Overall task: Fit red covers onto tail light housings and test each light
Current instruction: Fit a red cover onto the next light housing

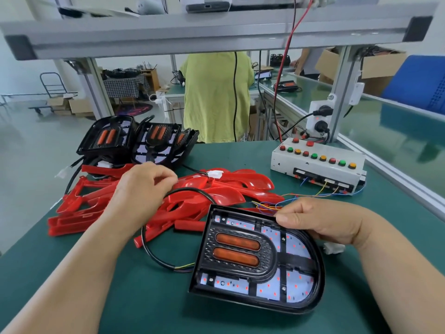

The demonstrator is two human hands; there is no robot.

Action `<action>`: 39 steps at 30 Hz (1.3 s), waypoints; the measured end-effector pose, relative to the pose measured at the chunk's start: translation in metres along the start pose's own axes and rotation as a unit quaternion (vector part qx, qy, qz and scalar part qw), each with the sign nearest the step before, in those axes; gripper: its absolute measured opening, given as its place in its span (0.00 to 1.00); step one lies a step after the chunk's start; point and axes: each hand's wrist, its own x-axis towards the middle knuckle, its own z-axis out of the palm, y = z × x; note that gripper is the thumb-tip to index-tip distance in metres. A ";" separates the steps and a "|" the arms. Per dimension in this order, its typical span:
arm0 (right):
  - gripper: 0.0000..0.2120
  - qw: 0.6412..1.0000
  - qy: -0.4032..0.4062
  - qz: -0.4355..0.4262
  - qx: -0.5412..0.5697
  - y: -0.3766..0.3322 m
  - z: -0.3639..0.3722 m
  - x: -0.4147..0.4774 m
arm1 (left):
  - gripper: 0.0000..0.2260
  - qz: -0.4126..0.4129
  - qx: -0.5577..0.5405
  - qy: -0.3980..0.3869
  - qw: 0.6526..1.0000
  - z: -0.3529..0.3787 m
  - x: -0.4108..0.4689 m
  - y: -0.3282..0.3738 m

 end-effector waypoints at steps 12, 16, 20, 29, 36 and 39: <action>0.18 0.999 0.050 -0.013 -0.012 0.000 0.001 0.004 | 0.08 0.048 0.250 -0.219 0.942 0.002 0.001 0.006; 0.17 0.994 0.106 -0.032 -0.001 0.000 0.000 0.008 | 0.09 0.040 0.122 -0.211 0.969 -0.005 0.001 -0.002; 0.20 0.992 0.116 -0.058 0.007 0.003 -0.002 0.011 | 0.07 0.002 0.100 -0.241 0.965 -0.010 0.002 -0.006; 0.24 0.965 0.250 -0.058 0.046 0.005 -0.001 0.022 | 0.08 0.057 0.075 -0.251 0.963 -0.011 -0.002 0.000; 0.16 0.963 0.263 -0.046 0.033 0.004 0.003 0.024 | 0.17 0.098 -0.067 -0.139 0.983 -0.011 0.000 0.004; 0.13 0.963 0.268 -0.040 0.013 0.004 0.005 0.025 | 0.18 0.122 -0.076 -0.116 0.983 -0.002 -0.003 0.008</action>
